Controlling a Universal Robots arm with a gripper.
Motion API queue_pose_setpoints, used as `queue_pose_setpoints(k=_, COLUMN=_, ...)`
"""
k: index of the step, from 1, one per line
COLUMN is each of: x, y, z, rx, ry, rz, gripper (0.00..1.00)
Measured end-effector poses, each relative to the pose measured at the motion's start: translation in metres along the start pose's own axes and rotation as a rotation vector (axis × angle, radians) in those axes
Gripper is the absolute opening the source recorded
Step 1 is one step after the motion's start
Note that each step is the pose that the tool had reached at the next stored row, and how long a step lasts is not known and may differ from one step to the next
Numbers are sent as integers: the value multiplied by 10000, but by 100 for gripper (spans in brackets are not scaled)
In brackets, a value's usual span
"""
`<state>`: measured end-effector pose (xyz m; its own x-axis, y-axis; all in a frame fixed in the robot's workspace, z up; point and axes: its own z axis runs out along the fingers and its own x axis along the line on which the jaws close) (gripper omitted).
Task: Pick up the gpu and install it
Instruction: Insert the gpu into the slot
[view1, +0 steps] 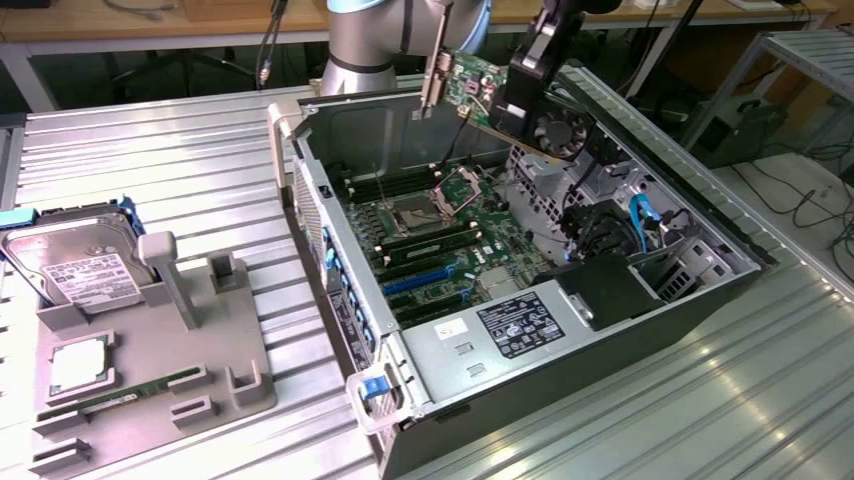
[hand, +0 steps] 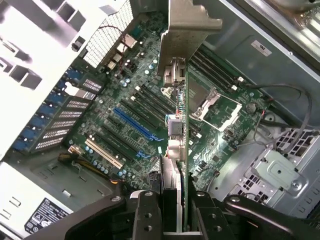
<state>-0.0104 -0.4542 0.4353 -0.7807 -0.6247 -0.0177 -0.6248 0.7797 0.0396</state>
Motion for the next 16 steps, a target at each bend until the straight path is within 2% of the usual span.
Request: queue_pose_setpoints(k=16, x=0, y=0, z=3, rx=-43, ry=96, rz=-2417, gripper=28)
